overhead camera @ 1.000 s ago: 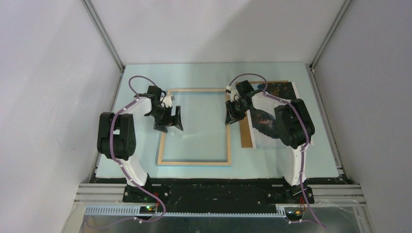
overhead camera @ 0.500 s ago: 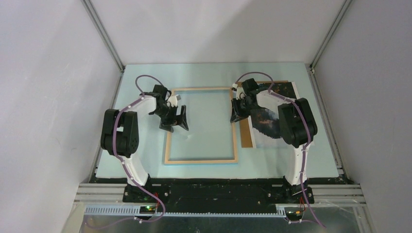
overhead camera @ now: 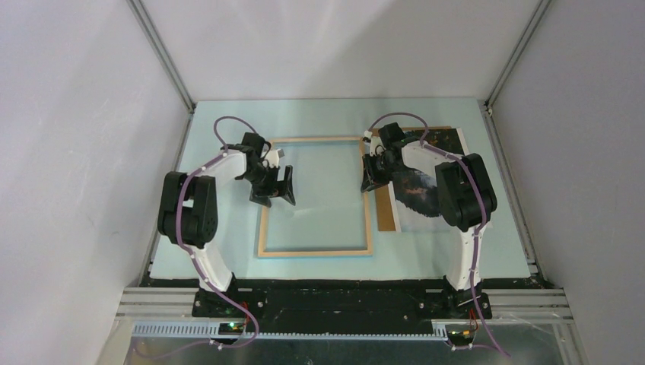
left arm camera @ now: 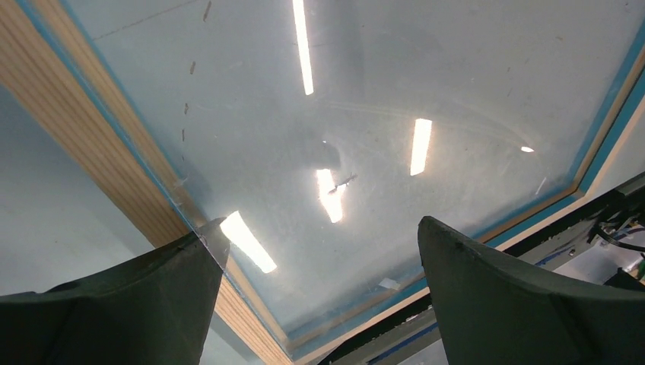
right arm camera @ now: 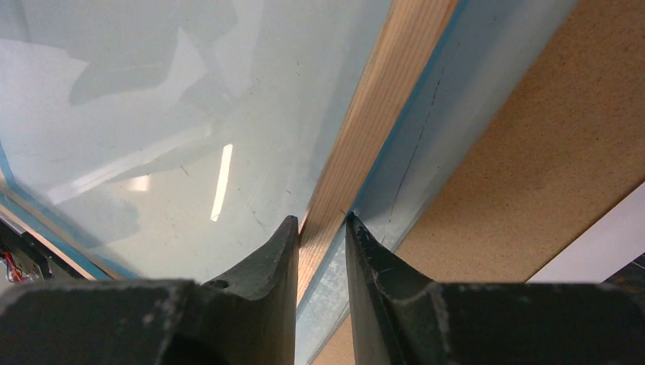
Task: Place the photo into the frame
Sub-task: Move the photo frame to the center of the board.
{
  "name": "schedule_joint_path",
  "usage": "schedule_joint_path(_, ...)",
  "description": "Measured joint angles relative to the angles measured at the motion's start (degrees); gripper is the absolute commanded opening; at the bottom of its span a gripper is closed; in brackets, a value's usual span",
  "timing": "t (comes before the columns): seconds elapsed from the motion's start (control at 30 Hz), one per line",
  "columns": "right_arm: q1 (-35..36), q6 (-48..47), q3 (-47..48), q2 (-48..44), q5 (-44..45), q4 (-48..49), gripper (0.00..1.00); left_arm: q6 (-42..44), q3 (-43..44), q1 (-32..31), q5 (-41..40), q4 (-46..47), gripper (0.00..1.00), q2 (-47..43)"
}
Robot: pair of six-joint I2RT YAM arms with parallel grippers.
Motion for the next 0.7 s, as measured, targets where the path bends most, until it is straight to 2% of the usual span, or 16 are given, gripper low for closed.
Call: schedule_joint_path(0.7,0.0,0.0,0.0,0.0,0.0,0.0,0.13,1.2,-0.3,-0.4,-4.6,-1.2,1.0,-3.7)
